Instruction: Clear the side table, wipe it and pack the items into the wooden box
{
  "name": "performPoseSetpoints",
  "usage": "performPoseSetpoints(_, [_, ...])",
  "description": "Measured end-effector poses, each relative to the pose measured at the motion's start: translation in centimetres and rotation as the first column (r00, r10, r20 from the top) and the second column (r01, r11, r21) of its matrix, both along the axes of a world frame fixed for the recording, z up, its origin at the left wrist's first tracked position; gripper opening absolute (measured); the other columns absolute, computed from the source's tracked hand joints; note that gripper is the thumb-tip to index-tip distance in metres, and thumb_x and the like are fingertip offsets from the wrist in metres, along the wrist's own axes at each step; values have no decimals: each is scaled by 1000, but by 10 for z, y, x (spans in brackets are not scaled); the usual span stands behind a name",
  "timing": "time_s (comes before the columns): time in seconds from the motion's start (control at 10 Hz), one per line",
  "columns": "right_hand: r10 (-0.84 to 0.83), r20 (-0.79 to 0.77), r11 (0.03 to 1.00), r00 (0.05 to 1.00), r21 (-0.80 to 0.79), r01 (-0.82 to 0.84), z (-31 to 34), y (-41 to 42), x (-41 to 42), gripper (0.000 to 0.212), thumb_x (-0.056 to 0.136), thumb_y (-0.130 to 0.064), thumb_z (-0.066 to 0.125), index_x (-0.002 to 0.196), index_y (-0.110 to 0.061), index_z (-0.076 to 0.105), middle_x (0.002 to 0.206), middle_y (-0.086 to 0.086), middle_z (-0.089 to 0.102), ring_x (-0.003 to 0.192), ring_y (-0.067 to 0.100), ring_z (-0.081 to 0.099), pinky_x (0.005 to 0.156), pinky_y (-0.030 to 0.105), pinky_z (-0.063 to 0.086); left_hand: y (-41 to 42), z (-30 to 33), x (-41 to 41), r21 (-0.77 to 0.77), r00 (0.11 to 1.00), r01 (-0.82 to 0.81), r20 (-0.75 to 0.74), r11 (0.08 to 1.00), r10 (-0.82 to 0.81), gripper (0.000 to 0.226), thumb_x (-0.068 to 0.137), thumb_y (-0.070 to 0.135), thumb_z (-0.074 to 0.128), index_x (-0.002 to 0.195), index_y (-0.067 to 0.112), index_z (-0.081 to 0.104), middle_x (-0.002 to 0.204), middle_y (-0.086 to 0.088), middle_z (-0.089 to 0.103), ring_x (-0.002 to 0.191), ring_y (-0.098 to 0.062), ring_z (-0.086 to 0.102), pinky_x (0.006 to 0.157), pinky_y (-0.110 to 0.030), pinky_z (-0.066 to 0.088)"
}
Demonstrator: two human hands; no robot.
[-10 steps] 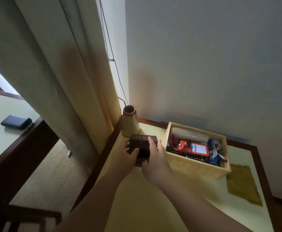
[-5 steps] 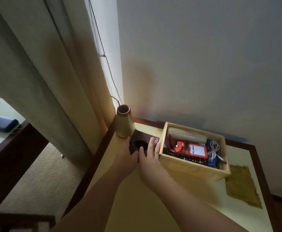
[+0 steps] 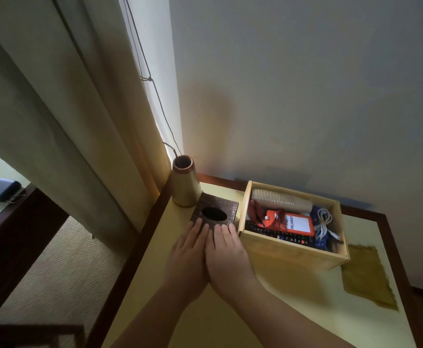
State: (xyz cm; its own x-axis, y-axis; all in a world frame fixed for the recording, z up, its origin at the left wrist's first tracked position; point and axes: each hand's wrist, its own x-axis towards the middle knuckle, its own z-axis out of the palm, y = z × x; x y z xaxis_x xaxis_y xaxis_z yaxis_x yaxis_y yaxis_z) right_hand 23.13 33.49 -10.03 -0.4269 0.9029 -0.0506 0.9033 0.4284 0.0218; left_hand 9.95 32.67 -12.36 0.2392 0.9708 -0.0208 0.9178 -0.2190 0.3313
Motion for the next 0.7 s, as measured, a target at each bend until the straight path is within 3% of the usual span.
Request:
performPoseSetpoints(0.1, [26,264,1000,964,-24,-20,21,5,-1,65,111,-21,32,158,12,1,164,38,9,155,52,7,121,61,-13,11,6,5,-69,989,59,-128,996,-67,86,98,52,35,167,12,5,175,-10,-2,161,-28,-6,130,-48,20])
performPoseSetpoints(0.2, [40,388,999,921,-7,-40,37,9,0,66,112,-24,26,156,14,-5,165,37,3,154,53,0,109,63,-23,26,19,11,-124,981,74,-171,989,-95,86,105,43,46,166,16,-8,174,-5,-15,160,-24,-17,131,-47,13])
performPoseSetpoints(0.3, [11,417,1000,909,-18,-4,42,15,4,66,111,-25,25,156,13,-6,166,36,2,154,54,-3,105,64,-25,38,24,15,-180,982,102,-140,978,-128,84,106,40,49,167,17,-5,175,-5,-11,161,-26,-13,130,-50,13])
performPoseSetpoints(0.4, [-14,411,999,911,-33,30,43,15,9,71,109,-30,28,158,10,-6,167,34,1,155,52,-4,112,63,-23,42,28,17,-200,987,95,-108,975,-118,89,103,40,54,167,17,-3,175,-7,-9,161,-28,-12,130,-51,11])
performPoseSetpoints(0.5, [-27,319,994,947,-95,61,47,10,13,79,106,-35,36,161,3,-6,169,29,-1,157,47,-6,123,58,-17,32,32,19,-183,993,65,-88,981,-82,91,103,36,57,167,15,-4,175,-9,-10,160,-31,-14,130,-50,11])
performPoseSetpoints(0.7, [-71,102,991,992,-107,82,51,-22,29,83,105,-35,43,163,-4,-8,172,20,-7,159,37,-12,127,51,-10,-2,40,26,-143,1000,14,14,990,-12,83,106,38,51,167,19,-3,172,1,-15,159,-22,-16,132,-44,6])
